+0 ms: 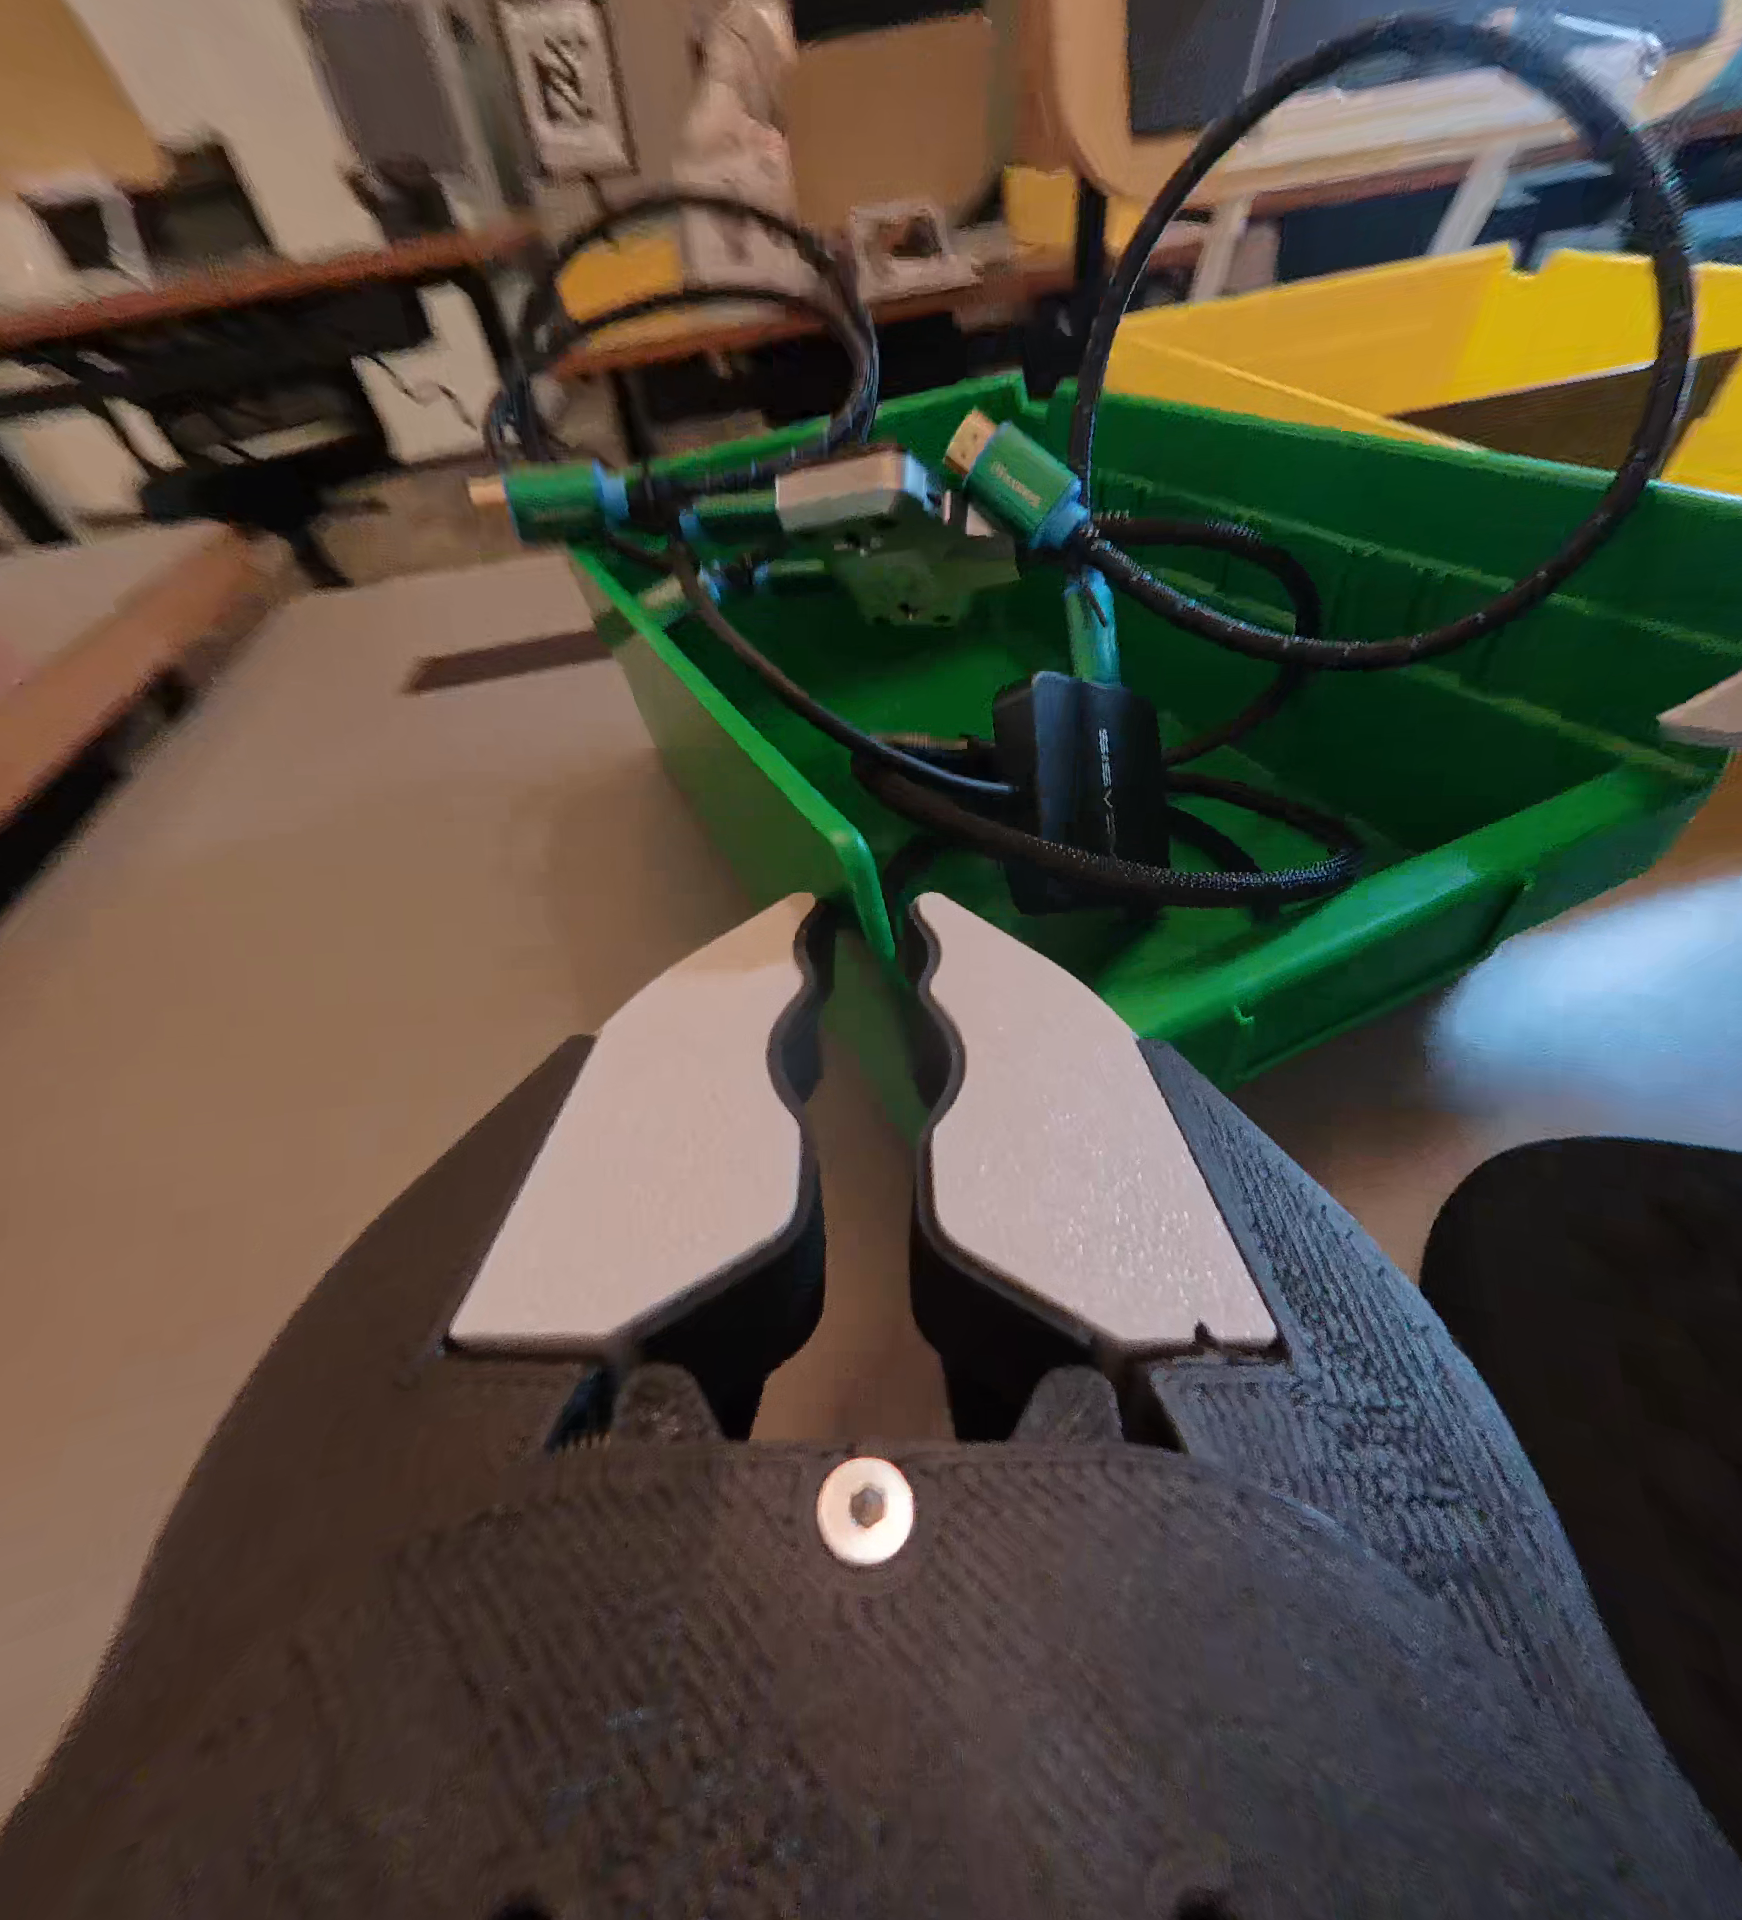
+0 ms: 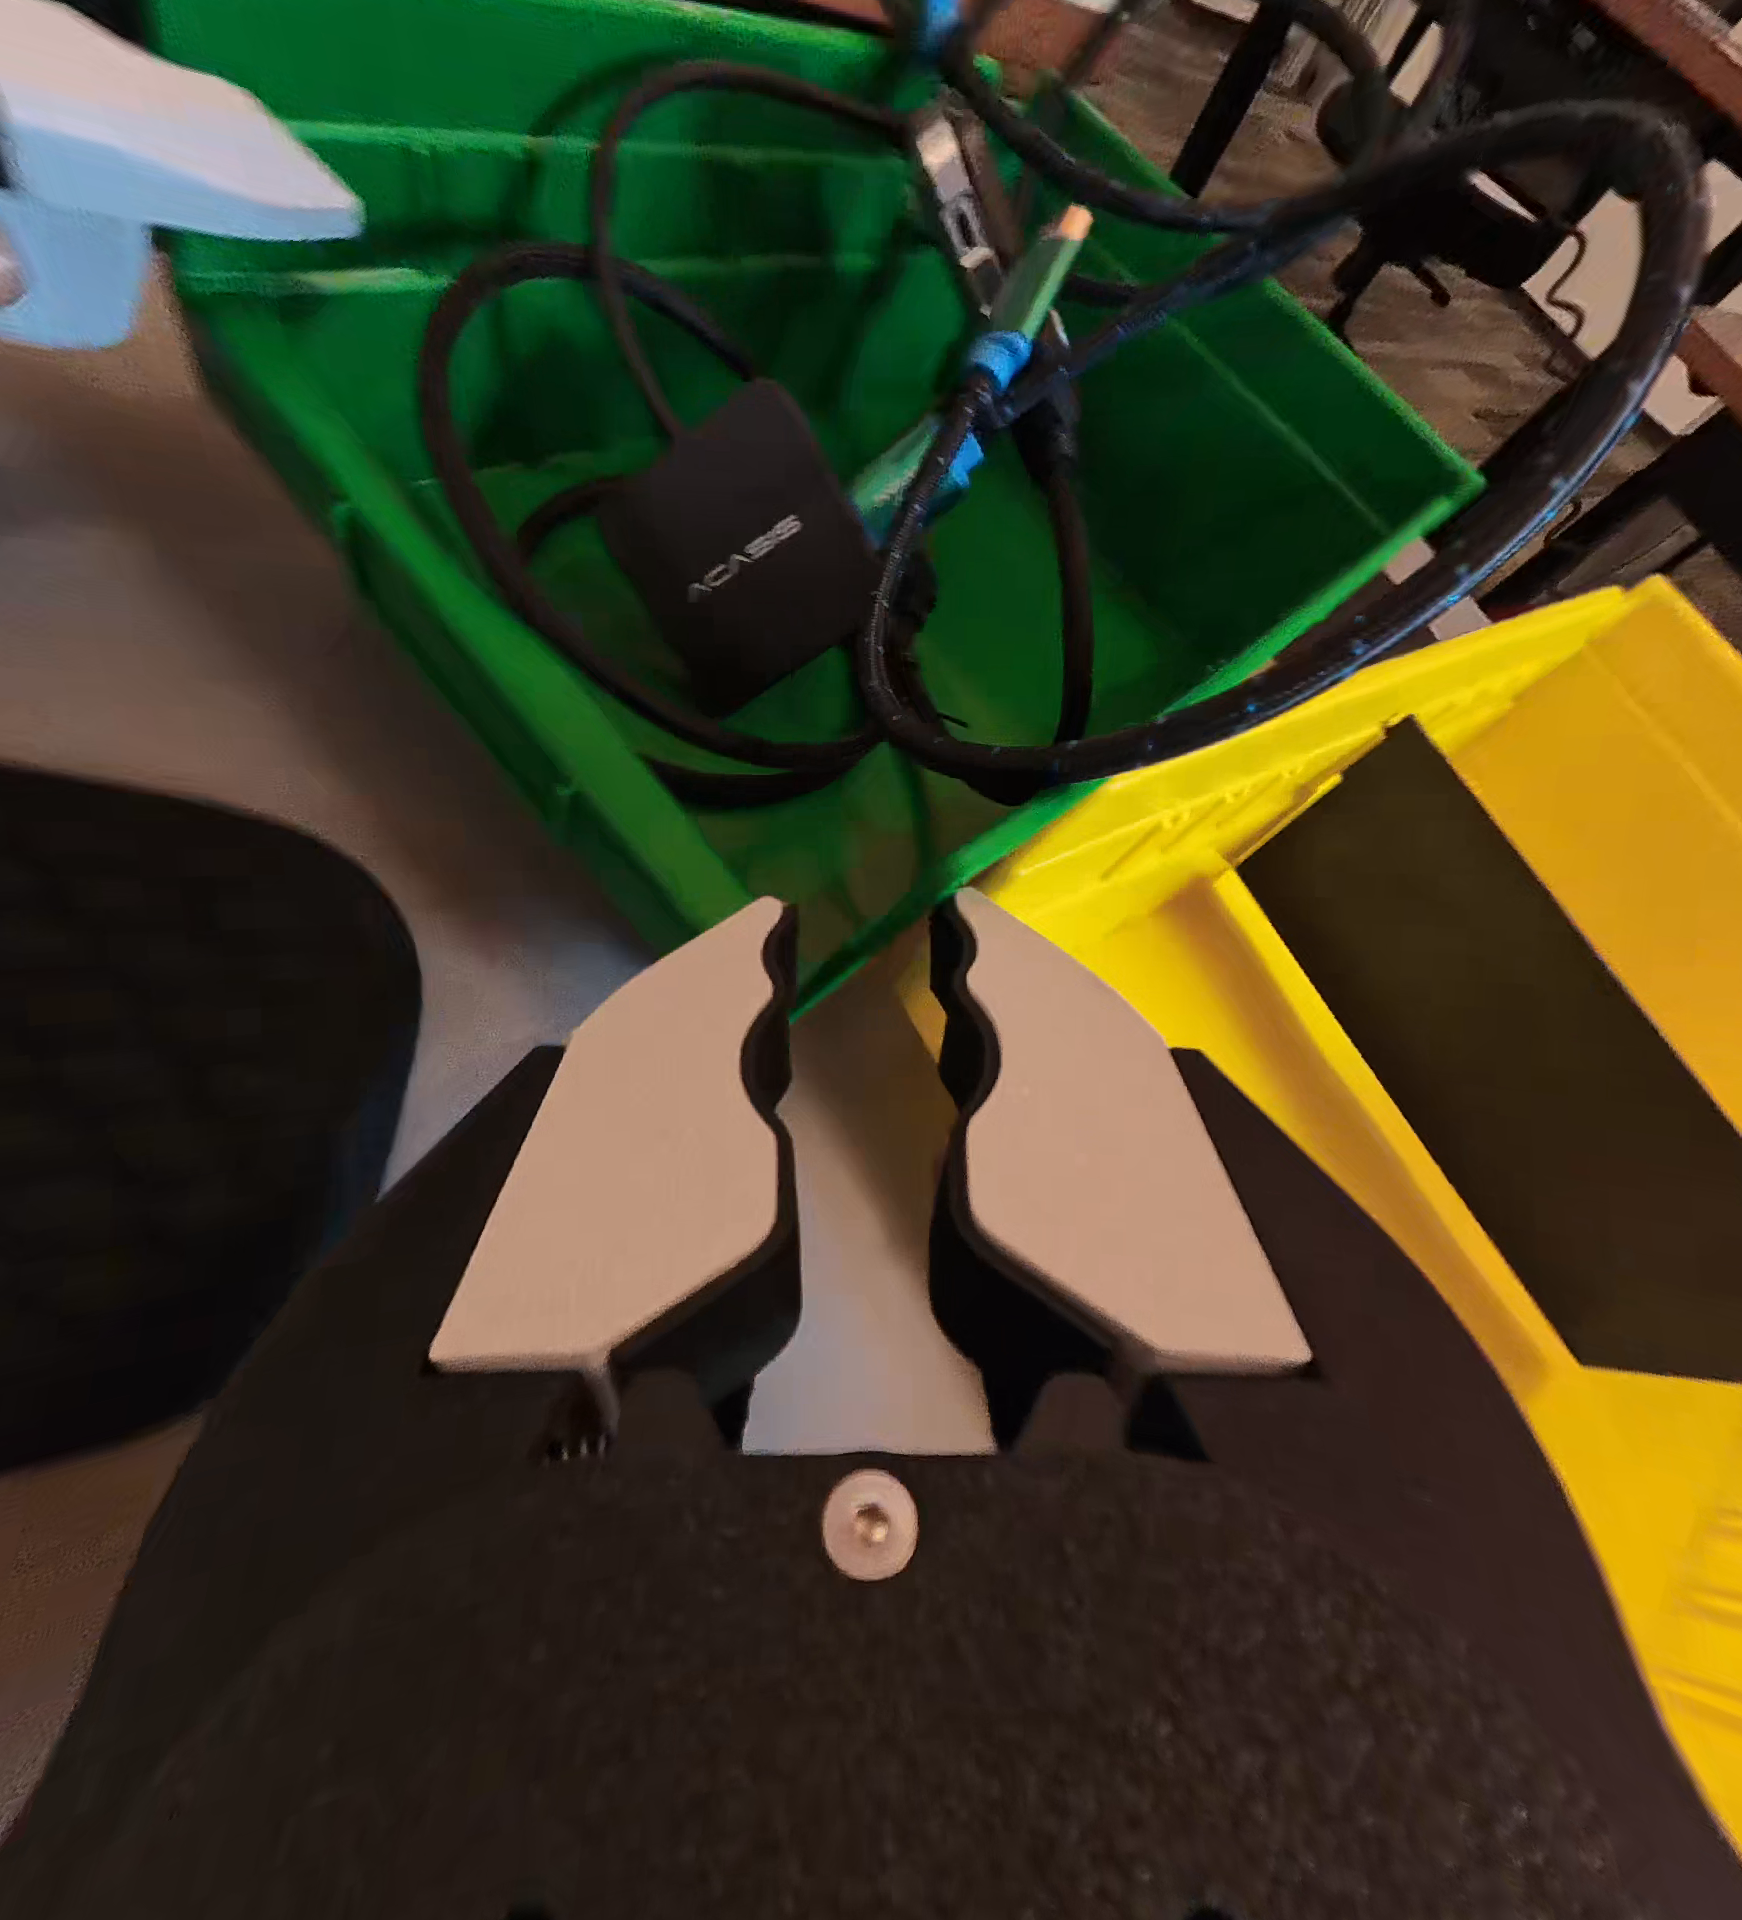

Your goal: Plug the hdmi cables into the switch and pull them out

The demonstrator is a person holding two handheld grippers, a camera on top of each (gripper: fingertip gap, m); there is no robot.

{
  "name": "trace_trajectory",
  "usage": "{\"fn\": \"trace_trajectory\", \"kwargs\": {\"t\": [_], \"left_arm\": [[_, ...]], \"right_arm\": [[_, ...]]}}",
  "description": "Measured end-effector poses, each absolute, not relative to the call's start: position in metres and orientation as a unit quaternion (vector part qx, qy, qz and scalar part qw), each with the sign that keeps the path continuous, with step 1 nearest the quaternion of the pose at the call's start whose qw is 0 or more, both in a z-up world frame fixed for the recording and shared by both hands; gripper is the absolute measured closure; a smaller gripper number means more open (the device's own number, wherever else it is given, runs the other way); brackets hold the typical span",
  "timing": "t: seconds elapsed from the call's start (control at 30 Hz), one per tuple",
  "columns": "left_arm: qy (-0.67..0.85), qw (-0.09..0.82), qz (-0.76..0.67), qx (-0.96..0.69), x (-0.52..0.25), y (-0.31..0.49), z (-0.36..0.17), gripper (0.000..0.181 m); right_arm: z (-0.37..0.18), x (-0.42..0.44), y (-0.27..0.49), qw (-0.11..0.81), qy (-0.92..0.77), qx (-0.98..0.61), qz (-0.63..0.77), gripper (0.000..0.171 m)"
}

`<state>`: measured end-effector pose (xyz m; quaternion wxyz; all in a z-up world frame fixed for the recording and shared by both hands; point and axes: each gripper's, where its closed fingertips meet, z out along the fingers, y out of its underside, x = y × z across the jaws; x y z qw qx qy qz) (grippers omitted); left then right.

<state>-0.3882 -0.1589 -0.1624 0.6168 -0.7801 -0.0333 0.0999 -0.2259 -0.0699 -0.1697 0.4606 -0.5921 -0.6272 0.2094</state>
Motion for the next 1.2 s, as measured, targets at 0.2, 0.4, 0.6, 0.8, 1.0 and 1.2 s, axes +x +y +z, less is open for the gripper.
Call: {"fn": "trace_trajectory", "kwargs": {"t": [0.2, 0.4, 0.6, 0.8, 1.0, 1.2], "left_arm": [[0.025, 0.599, 0.154, -0.785, -0.379, -0.151, -0.14, 0.149], [0.308, 0.466, 0.132, -0.819, -0.287, -0.148, -0.153, 0.139], [0.465, 0.242, 0.186, -0.831, -0.302, -0.127, -0.217, 0.138], [0.418, 0.271, 0.17, -0.85, -0.304, -0.119, -0.218, 0.15], [0.381, 0.285, 0.199, -0.857, -0.28, -0.136, -0.217, 0.149], [0.347, 0.293, 0.203, -0.868, -0.273, -0.135, -0.217, 0.15]], "right_arm": [[-0.143, -0.163, -0.042, 0.455, -0.67, -0.567, 0.149, 0.123], [-0.208, -0.139, 0.021, 0.312, -0.809, -0.495, -0.067, 0.1], [-0.235, -0.123, 0.016, 0.217, -0.832, -0.507, -0.054, 0.143], [-0.226, -0.049, -0.009, 0.243, -0.794, -0.555, -0.046, 0.142], [-0.231, 0.043, -0.004, 0.254, -0.766, -0.584, -0.091, 0.14], [-0.232, 0.079, 0.039, 0.263, -0.729, -0.62, -0.121, 0.141]]}}
